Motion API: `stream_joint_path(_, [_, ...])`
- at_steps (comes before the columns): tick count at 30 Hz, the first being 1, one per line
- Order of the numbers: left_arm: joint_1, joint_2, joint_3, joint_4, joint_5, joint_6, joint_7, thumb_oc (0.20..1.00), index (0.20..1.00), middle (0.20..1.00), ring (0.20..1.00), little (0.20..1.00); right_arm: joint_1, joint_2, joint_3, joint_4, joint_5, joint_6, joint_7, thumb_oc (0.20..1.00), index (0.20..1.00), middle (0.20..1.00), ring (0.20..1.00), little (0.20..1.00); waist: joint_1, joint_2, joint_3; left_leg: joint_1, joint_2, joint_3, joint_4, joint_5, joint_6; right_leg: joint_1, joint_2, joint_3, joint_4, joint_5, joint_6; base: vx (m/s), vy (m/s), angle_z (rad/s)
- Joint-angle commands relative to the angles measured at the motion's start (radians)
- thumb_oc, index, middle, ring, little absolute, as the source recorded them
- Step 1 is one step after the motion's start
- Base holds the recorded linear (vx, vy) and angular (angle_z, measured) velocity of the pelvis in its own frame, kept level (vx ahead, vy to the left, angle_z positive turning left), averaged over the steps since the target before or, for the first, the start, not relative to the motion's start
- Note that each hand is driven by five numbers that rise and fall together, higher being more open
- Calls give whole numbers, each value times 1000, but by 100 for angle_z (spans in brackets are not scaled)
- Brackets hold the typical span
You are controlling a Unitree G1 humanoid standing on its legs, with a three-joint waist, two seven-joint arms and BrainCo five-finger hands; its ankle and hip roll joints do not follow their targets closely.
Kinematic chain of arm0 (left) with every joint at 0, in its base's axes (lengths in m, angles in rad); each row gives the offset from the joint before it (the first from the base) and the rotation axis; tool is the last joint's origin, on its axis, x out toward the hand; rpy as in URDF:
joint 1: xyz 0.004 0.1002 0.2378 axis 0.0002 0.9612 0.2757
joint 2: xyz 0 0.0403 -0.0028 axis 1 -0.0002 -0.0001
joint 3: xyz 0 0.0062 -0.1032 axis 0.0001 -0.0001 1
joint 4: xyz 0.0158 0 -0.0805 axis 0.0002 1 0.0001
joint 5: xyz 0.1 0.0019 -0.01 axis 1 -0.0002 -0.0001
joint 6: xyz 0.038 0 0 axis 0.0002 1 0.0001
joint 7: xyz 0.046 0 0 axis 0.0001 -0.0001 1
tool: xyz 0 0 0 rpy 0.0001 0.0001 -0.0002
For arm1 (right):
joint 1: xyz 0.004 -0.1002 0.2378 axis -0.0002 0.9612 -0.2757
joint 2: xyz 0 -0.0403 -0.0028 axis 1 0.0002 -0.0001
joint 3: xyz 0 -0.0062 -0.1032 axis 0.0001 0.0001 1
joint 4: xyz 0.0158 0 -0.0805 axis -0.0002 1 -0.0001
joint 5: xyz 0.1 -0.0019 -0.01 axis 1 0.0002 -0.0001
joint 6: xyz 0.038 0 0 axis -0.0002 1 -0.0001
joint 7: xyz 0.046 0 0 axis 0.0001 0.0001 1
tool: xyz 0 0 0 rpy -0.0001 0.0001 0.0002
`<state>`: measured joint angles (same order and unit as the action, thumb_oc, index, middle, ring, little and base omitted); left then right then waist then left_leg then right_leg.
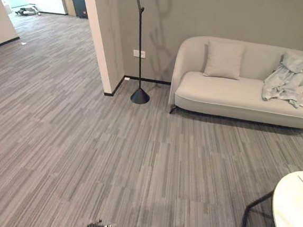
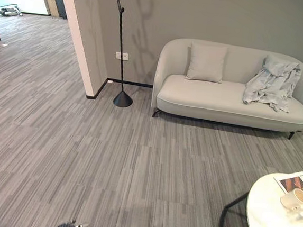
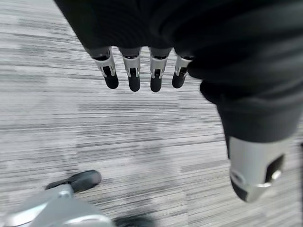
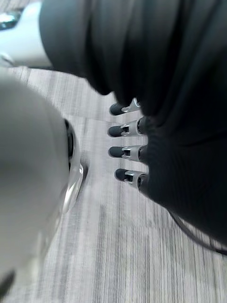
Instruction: Hang the clothes on the sofa on the clothes rack.
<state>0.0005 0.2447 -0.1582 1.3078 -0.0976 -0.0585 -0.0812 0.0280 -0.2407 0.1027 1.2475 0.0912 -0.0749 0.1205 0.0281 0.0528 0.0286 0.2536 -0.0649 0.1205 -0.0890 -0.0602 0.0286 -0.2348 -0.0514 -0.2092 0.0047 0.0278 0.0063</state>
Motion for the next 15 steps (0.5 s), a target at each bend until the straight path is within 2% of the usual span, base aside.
stream_joint_path(1, [-35,10,-7,-1,2,-27,-2,1000,1000,1000,1000,1000,-33,17,19,4,8,-5,6,1000,1000,1000,1000,1000,-21,24,58,-31,91,-32,2,50,-86,-10,-30,-4,-92,43,23,276,-58,47])
stream_joint_path(6, [-41,6,-34,1,6,-27,0,1000,1000,1000,1000,1000,-28,10,33,6,-7,-5,10,1000,1000,1000,1000,1000,-41,7,33,7,106,-47,2,47,-83,2,-18,-18,-92,71,31,324,-169,7])
stream_joint_path(8, [-38,-3,-36,-1,12,-25,-2,1000,1000,1000,1000,1000,-27,5,42,13,-13,-9,9,1000,1000,1000,1000,1000,-42,10,10,25,134,-55,2,70,-82,21,-5,-16,-92,85,42,381,-257,50])
stream_joint_path(9, [-32,-11,-35,-7,13,-27,-5,1000,1000,1000,1000,1000,-26,0,54,5,-16,-16,12,1000,1000,1000,1000,1000,-41,15,-11,41,160,-54,2,102,-81,38,9,-16,-92,94,46,319,-223,74])
stream_joint_path(10, [-32,-11,-35,-7,13,-27,-5,1000,1000,1000,1000,1000,-26,0,54,5,-16,-16,12,1000,1000,1000,1000,1000,-41,16,-11,41,161,-54,2,102,-81,39,10,-16,-92,94,46,314,-232,69])
stream_joint_path(12, [-26,-17,-41,-20,18,-27,-9,1000,1000,1000,1000,1000,-24,1,67,-7,-18,-20,16,1000,1000,1000,1000,1000,-40,9,-29,55,180,-49,10,145,-80,62,15,-16,-92,101,47,243,-199,22])
stream_joint_path(14, [-21,-23,-41,-30,19,-25,-13,1000,1000,1000,1000,1000,-21,3,77,-14,-15,-23,16,1000,1000,1000,1000,1000,-39,6,-42,45,214,-31,104,150,-83,103,19,-20,-92,93,45,357,-324,-25])
stream_joint_path(15, [-17,-30,-43,-47,17,-20,-16,1000,1000,1000,1000,1000,-21,-1,82,-38,-9,-24,17,1000,1000,1000,1000,1000,-32,-29,-43,-22,238,-7,317,149,-74,156,-6,-20,-92,89,40,325,-330,-23])
